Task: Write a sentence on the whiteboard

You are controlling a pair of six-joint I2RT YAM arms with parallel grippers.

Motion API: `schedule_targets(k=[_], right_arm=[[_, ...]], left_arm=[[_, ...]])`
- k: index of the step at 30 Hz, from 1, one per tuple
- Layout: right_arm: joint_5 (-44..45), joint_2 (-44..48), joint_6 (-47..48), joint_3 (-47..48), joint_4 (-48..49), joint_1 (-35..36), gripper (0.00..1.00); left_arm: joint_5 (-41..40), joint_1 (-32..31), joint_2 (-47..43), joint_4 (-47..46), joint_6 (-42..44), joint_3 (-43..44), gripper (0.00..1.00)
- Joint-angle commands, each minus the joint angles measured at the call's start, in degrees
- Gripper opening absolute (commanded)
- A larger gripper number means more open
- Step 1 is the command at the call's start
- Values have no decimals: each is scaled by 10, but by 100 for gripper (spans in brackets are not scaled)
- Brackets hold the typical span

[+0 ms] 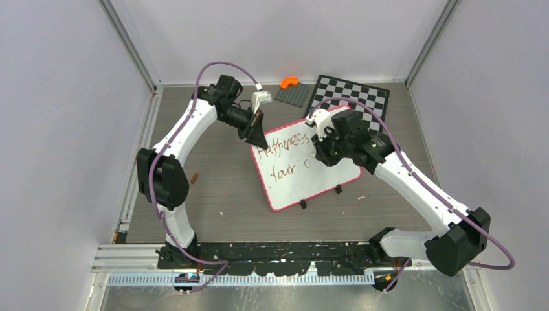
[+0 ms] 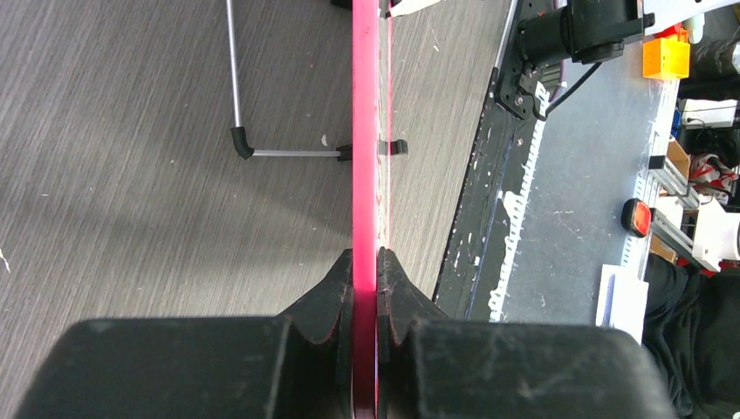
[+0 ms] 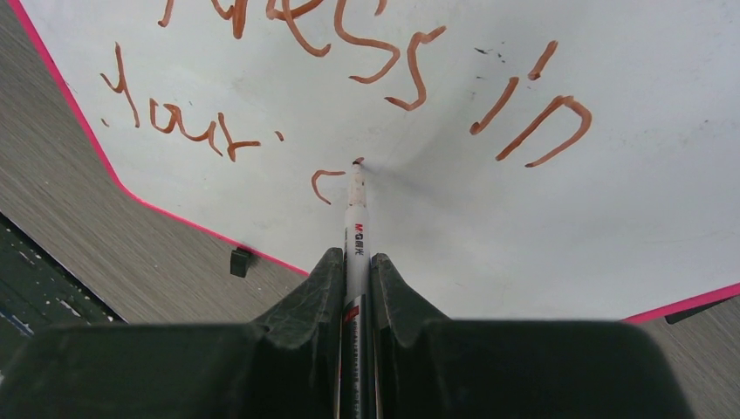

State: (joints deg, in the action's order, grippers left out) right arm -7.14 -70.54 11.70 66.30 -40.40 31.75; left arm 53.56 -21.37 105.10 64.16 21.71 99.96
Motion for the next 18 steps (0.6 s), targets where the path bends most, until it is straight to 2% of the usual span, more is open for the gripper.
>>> schedule_targets(k=[1,11,18], right_arm=[[13,5,3,-10,30,-2,0],[7,34,-11,-73,30,-1,0],[11,29,-9,-50,33,-1,0]], left_arm=[[-97,-24,9,27,58,-20,0],[-95,-24,12,27,58,-20,0],[-96,-24,13,26,57,-20,0]])
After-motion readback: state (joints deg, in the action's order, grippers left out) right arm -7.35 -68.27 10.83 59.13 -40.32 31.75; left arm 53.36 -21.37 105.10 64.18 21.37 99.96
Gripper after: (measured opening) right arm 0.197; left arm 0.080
